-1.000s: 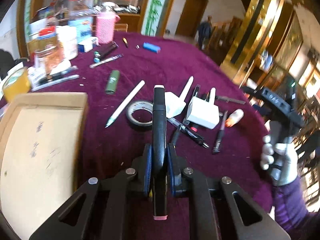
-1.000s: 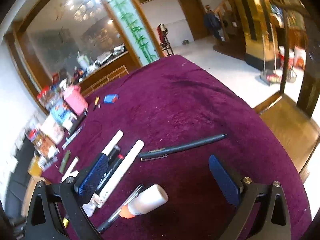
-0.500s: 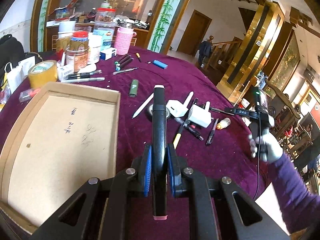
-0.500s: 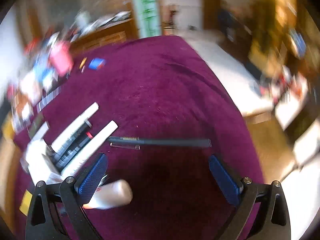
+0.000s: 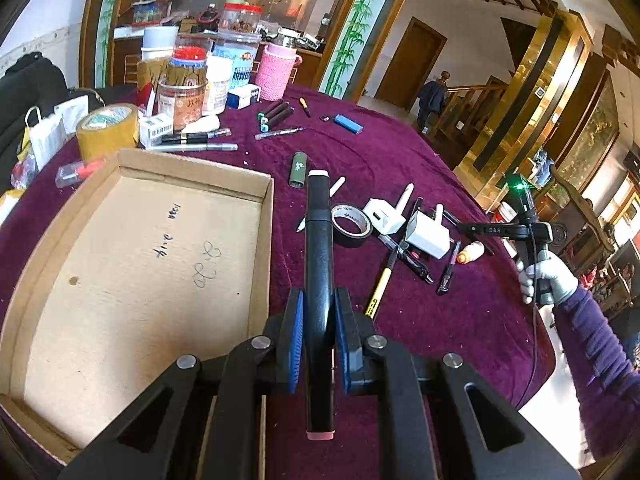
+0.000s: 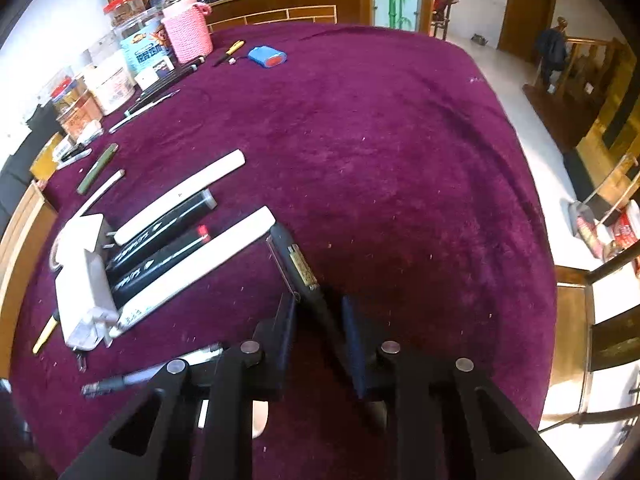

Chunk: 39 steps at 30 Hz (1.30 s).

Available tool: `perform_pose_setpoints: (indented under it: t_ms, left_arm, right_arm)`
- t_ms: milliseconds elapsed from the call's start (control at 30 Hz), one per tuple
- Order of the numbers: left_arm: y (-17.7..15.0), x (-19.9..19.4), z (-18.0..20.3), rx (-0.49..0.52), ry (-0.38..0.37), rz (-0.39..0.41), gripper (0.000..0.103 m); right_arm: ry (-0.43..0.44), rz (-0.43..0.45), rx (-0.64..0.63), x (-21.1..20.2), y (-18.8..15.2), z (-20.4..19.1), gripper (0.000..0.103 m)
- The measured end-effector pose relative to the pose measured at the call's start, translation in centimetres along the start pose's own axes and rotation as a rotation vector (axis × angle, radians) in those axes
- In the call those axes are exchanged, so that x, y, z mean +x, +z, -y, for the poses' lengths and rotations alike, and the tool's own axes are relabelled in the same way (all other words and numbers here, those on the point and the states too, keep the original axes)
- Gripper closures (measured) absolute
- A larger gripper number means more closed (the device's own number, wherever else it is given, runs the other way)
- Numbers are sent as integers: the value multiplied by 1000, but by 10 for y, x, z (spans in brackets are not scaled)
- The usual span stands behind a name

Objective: Organize rigid objects
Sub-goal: 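Lift the black marker toward the cardboard box while the right tool grasps a black pen, then release the marker into the box while the right tool drops the black pen beside it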

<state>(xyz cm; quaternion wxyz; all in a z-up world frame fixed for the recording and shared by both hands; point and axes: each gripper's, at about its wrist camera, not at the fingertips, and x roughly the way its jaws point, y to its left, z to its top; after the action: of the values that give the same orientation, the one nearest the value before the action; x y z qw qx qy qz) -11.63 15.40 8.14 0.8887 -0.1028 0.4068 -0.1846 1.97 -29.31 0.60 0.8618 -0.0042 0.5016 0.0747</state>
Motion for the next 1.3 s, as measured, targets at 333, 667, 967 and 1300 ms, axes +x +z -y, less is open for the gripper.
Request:
perform_pose_setpoints:
  t_ms: [333,667,967,1300]
  left_arm:
    - [0,-13,-20,-52,30,17,89]
    - [12,-2,-84,-195,77,-53,89]
    - [31,43,-122,-271,77,-165,89]
    - [39,52,-121,-300,83,-172,61]
  right_arm:
    - [124,104,219,-25,-3,10,91]
    - [475,204,202,-97,-5,-88,91]
    - [653,46,191,-37,13,-254,90]
    - [565,-34,180,26,46,-343,90]
